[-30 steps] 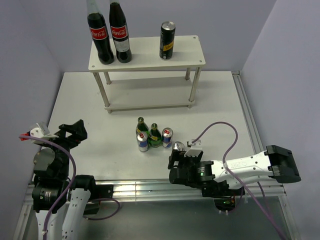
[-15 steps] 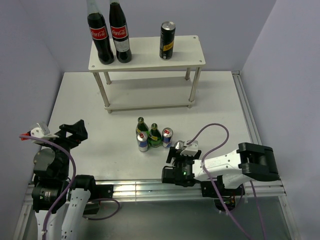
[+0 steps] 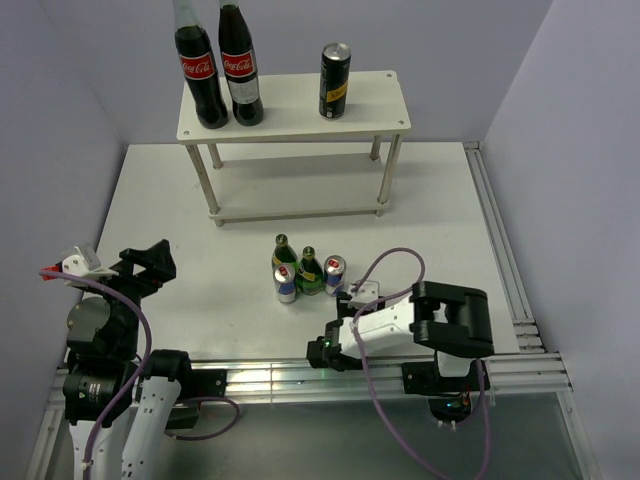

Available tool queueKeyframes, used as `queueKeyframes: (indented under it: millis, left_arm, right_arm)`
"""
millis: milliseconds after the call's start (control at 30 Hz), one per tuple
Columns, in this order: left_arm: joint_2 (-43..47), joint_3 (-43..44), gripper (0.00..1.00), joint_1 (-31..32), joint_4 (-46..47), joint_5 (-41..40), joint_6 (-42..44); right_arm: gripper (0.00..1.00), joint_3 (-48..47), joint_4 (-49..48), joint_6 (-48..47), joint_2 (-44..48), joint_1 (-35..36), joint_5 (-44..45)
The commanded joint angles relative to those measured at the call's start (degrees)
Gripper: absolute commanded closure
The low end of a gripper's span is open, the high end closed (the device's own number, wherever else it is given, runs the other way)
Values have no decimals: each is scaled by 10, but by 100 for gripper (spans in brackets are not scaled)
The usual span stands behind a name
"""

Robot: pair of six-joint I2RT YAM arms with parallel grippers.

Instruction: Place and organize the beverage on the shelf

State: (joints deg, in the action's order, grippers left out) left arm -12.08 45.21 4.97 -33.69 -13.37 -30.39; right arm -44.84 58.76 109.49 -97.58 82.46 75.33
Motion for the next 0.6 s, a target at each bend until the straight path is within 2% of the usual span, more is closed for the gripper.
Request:
queueKeyframes:
  millis: [0, 33, 100, 167, 267, 367, 467, 500, 567]
  left_arm:
    - [7, 1, 4, 2, 18, 2, 12]
    - [7, 1, 4, 2, 18, 1, 12]
    - [8, 1, 4, 2, 17, 1, 12]
    - [8, 1, 4, 3, 17, 0, 12]
    - [9, 1, 4, 2, 17, 0, 12]
    - [10, 1, 4, 3, 17, 2, 12]
    - [10, 1, 4, 2, 18, 2, 12]
    - [10, 1, 4, 3, 18, 2, 13]
    - [13, 1, 4, 3, 18, 2, 12]
  right_arm:
    - [92, -39, 193, 288, -37, -3, 55]
    - [93, -46, 229, 308, -43, 2, 54]
    - [96, -65, 239, 291, -31, 15, 50]
    - [100, -81, 227, 222, 18, 33, 39]
    - [100, -97, 238, 159, 110, 58, 39]
    - [100, -138, 237, 56, 202, 68, 46]
    - [100, -207, 205, -95, 273, 67, 63]
    - [100, -226, 183, -205, 301, 62, 74]
    - [100, -270, 62, -348, 329, 53, 81]
